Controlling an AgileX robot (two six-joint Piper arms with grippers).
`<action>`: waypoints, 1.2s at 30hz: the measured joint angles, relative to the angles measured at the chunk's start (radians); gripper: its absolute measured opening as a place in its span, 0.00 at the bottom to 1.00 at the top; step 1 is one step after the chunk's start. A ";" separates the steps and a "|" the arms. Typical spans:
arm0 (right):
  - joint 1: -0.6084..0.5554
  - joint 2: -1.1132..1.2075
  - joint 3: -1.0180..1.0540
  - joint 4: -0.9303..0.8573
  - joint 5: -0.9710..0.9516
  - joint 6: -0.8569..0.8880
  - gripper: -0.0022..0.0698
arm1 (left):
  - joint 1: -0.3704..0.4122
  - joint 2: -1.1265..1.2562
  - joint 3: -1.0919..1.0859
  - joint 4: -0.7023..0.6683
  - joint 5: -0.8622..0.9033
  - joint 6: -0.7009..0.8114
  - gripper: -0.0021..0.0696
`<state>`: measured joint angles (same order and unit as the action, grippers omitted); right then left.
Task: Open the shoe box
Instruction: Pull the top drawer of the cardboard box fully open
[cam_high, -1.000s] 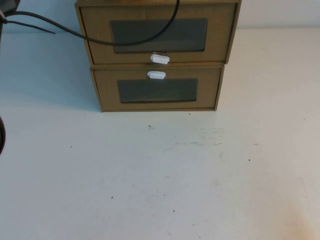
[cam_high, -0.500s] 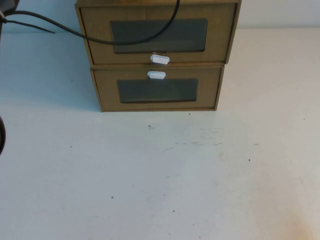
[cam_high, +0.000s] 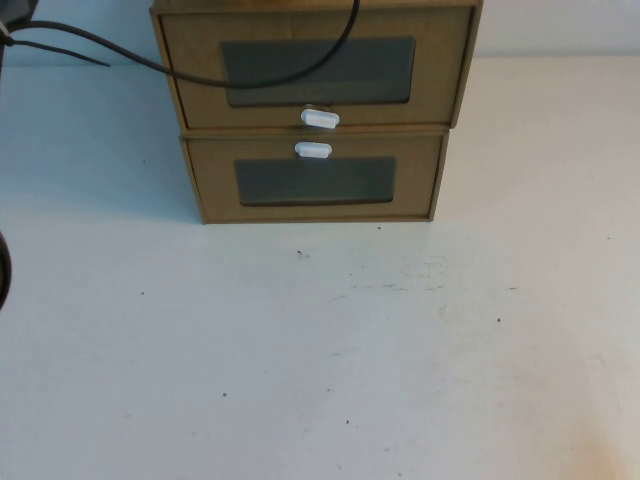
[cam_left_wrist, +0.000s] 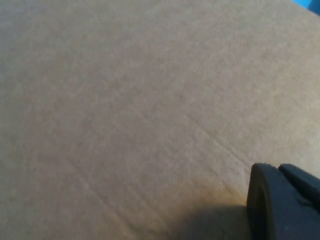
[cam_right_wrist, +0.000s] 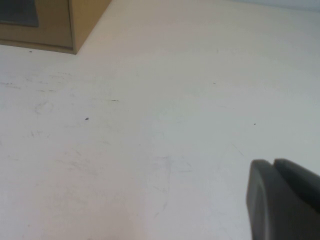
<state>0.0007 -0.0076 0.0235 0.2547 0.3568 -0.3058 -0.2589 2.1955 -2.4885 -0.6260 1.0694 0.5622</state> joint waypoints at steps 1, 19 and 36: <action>0.000 0.000 0.000 0.000 0.000 0.000 0.01 | 0.000 0.000 -0.002 0.000 0.004 -0.005 0.02; 0.000 0.000 0.000 0.572 -0.184 0.000 0.01 | 0.000 0.003 -0.080 0.044 0.069 -0.062 0.02; 0.000 0.000 -0.010 0.735 -0.187 0.000 0.01 | 0.000 0.038 -0.086 0.039 0.037 -0.062 0.02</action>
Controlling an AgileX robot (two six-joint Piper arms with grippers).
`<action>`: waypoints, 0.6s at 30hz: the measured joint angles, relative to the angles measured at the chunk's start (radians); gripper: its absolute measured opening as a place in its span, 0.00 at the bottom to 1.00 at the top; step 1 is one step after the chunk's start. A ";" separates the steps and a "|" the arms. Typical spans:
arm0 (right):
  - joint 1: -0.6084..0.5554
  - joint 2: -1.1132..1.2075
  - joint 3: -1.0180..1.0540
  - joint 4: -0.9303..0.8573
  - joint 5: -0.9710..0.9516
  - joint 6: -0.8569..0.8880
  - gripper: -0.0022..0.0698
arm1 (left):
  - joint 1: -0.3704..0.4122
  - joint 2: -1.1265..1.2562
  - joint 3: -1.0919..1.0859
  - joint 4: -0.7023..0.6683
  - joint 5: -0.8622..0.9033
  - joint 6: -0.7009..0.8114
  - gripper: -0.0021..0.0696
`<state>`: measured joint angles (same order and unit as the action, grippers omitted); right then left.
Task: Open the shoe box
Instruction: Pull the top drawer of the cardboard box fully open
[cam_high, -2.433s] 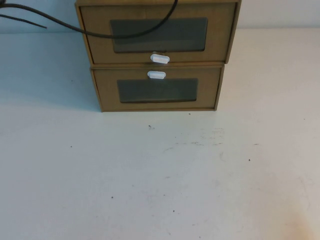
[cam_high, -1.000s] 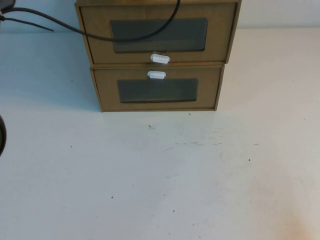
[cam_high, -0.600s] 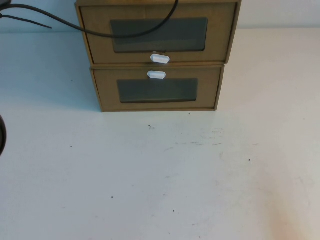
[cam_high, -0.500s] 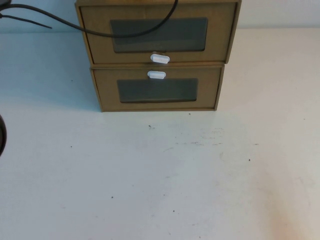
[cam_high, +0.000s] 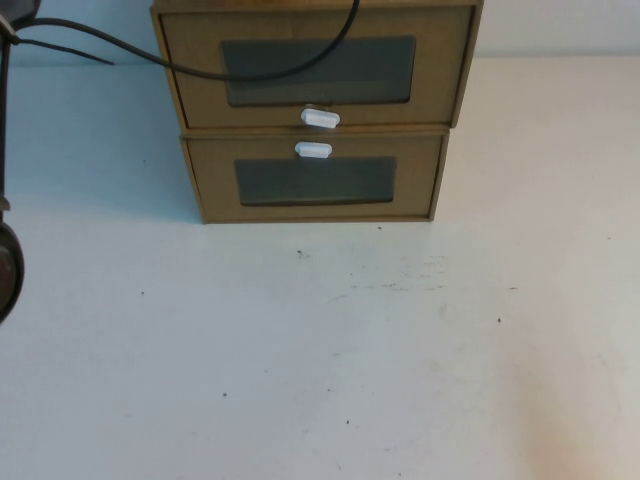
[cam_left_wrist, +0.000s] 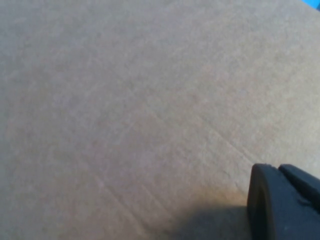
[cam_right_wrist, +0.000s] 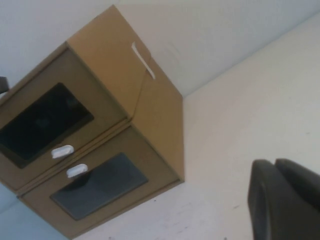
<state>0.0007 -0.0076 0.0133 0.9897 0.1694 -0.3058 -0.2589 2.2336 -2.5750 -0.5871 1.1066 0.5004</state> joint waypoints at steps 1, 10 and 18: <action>0.000 0.004 -0.018 0.000 0.017 0.000 0.01 | 0.000 0.000 0.000 0.000 -0.002 0.000 0.02; 0.000 0.381 -0.354 -0.195 0.340 -0.014 0.01 | 0.000 0.002 0.000 -0.002 -0.004 -0.012 0.02; 0.063 0.690 -0.584 -0.297 0.547 -0.151 0.01 | 0.000 0.002 0.000 -0.002 -0.004 -0.019 0.02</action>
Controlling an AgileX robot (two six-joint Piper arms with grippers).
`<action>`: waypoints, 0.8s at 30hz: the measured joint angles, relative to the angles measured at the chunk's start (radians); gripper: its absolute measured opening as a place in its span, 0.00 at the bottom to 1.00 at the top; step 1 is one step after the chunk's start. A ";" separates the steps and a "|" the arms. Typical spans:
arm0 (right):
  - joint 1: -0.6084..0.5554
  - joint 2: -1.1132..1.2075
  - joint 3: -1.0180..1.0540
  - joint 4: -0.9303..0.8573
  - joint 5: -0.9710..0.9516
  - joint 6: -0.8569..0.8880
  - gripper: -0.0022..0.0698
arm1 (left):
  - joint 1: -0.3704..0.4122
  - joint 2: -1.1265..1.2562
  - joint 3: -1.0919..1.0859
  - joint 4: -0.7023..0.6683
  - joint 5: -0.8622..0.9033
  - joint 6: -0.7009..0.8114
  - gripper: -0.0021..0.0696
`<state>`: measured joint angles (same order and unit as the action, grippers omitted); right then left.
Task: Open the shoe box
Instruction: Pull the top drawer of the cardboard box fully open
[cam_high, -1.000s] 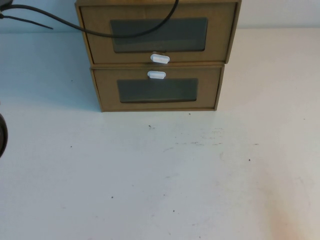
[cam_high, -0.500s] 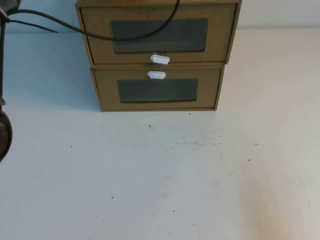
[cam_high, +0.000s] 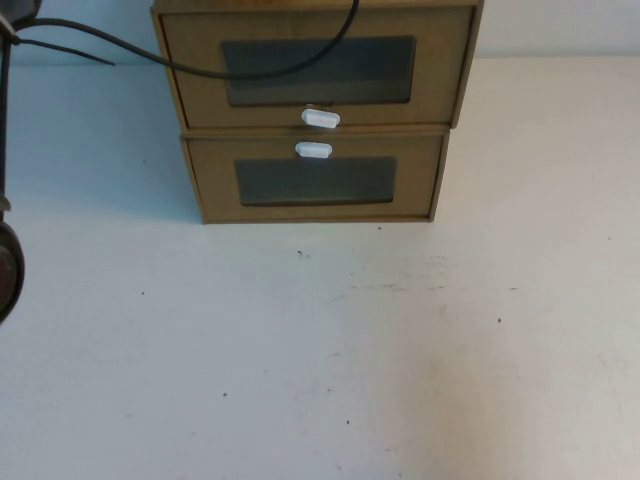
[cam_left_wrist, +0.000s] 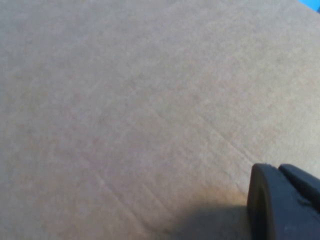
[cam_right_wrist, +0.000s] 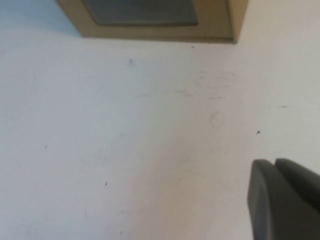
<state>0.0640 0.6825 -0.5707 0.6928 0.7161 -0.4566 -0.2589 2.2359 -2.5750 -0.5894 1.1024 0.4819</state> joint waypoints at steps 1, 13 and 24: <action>0.037 0.018 -0.007 -0.020 -0.005 -0.003 0.01 | 0.000 0.000 0.000 0.000 0.000 -0.001 0.02; 0.511 0.503 -0.350 -0.579 -0.062 0.291 0.01 | 0.000 0.000 0.000 0.000 0.000 -0.047 0.02; 0.846 0.858 -0.620 -1.529 0.014 0.783 0.01 | 0.000 0.000 -0.002 0.003 0.008 -0.088 0.02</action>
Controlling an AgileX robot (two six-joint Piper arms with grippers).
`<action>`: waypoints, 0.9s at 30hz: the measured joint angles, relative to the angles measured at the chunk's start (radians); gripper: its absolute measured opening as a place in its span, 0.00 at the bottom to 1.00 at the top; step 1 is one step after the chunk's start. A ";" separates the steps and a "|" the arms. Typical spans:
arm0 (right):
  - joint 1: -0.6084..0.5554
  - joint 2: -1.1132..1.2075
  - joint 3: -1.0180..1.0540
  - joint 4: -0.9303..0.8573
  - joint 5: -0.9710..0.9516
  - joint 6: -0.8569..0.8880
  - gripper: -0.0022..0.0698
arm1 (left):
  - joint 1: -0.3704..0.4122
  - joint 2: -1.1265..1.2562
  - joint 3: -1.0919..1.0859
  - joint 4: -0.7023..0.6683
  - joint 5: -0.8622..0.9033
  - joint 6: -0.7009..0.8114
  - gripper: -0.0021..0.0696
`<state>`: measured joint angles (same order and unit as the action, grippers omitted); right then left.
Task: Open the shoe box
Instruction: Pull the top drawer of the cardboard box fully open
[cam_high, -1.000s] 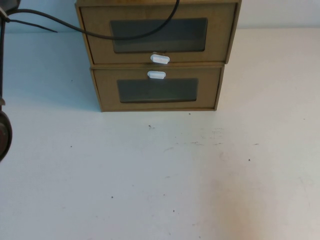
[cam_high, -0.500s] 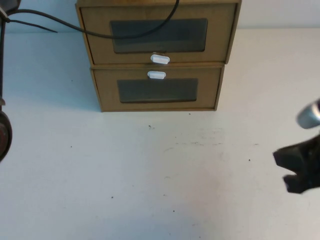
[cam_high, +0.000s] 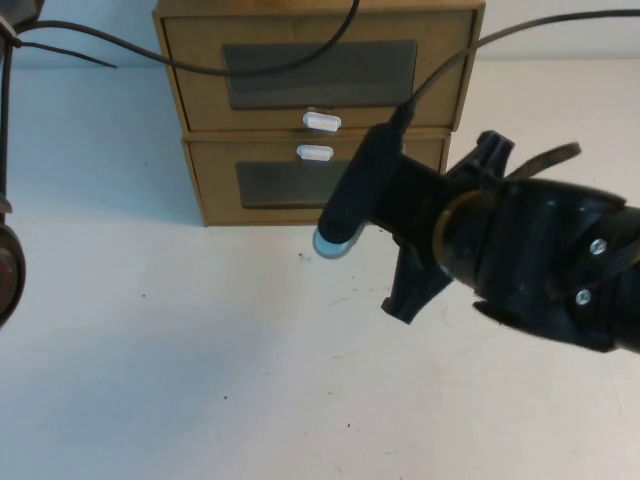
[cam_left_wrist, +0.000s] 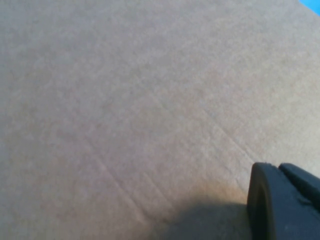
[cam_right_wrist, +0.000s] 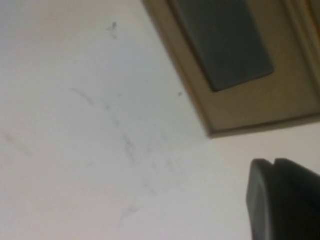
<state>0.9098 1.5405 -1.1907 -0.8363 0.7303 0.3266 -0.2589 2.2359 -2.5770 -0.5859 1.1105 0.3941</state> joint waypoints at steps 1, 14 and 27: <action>0.009 0.011 -0.001 -0.064 -0.002 0.027 0.01 | 0.000 0.000 0.000 0.000 0.000 0.000 0.02; 0.035 0.160 -0.019 -0.796 -0.139 0.468 0.07 | 0.000 0.000 -0.002 0.001 0.004 -0.017 0.02; 0.010 0.329 -0.149 -0.817 -0.132 0.481 0.40 | 0.000 0.000 -0.002 0.002 0.010 -0.032 0.02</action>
<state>0.9199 1.8697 -1.3400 -1.6529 0.5978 0.8074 -0.2589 2.2359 -2.5791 -0.5835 1.1201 0.3622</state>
